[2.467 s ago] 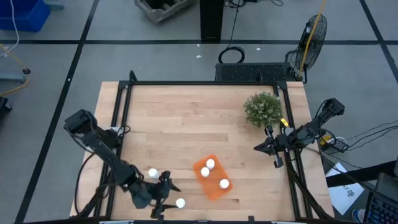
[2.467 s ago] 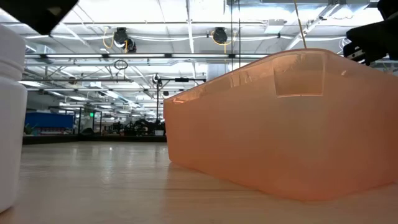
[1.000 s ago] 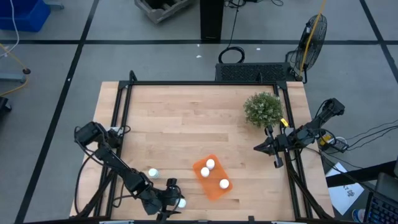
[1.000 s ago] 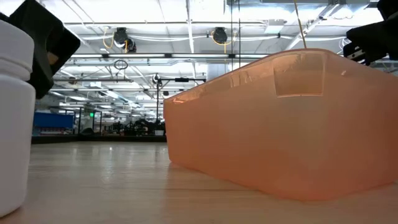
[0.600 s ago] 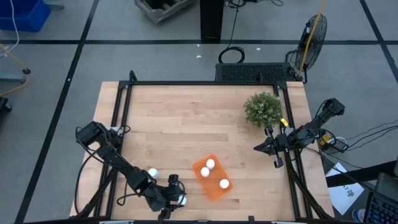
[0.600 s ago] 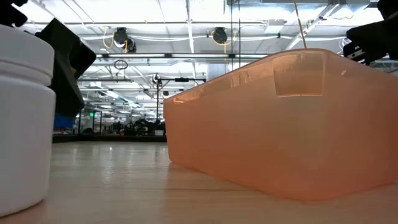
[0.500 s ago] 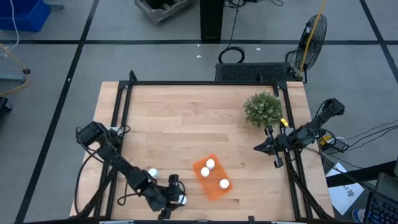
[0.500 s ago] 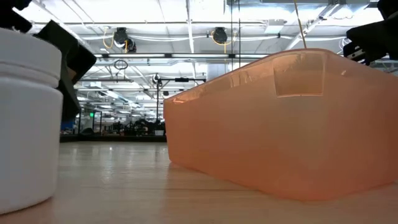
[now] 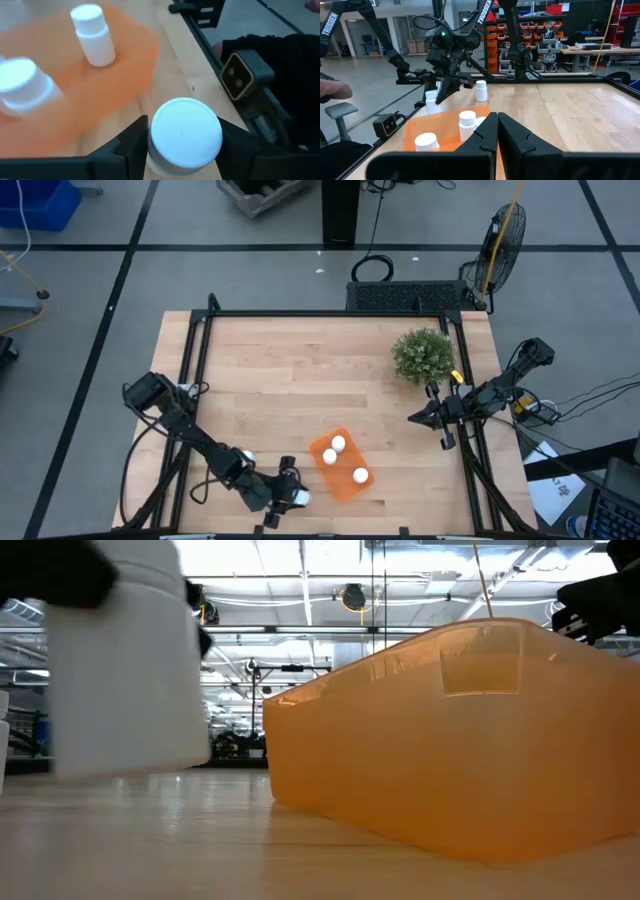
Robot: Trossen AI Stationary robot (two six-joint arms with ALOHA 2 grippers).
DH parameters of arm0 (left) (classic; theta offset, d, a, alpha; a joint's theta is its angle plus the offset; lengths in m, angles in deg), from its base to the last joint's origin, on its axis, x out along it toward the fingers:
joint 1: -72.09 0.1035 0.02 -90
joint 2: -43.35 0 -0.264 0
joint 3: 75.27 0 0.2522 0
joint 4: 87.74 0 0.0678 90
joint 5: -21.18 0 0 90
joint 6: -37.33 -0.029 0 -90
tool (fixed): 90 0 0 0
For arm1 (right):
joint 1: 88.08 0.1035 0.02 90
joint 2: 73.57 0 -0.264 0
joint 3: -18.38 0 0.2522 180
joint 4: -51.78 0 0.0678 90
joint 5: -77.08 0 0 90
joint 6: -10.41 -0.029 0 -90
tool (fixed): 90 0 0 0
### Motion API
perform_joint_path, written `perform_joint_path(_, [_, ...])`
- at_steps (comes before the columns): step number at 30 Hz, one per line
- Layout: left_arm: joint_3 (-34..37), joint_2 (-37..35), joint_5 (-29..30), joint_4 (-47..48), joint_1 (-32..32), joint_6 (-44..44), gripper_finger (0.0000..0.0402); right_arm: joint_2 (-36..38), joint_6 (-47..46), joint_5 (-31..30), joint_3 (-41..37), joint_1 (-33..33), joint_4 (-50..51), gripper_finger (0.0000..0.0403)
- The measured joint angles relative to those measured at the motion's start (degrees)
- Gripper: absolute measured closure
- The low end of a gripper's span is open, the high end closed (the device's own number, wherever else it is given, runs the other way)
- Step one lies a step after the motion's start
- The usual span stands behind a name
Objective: Pick and place pill bottles into a basket
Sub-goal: Put the white pill bottle into the orange bin
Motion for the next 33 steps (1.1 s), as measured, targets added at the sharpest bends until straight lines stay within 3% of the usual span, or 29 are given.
perform_joint_path(11, [-2.78, -5.37, -7.56, 0.83, 6.75, -8.89, 0.0221, -0.24, -0.02, 0.01, 0.00, 0.00, -0.25, 0.0399])
perform_joint_path(17, [-7.30, -4.95, -13.03, 3.56, 11.40, -13.47, 0.0208, -0.89, 0.00, 0.05, 0.00, -0.01, -0.69, 0.0399])
perform_joint_path(22, [-8.94, -4.50, -16.17, 3.47, 15.40, -16.94, 0.0221, -1.37, -0.01, 0.05, 0.01, 0.00, -0.86, 0.0399])
perform_joint_path(33, [-8.99, -1.91, -24.80, 0.20, 22.94, -16.61, 0.0219, -1.40, 0.00, 0.02, 0.00, 0.00, -0.90, 0.0399])
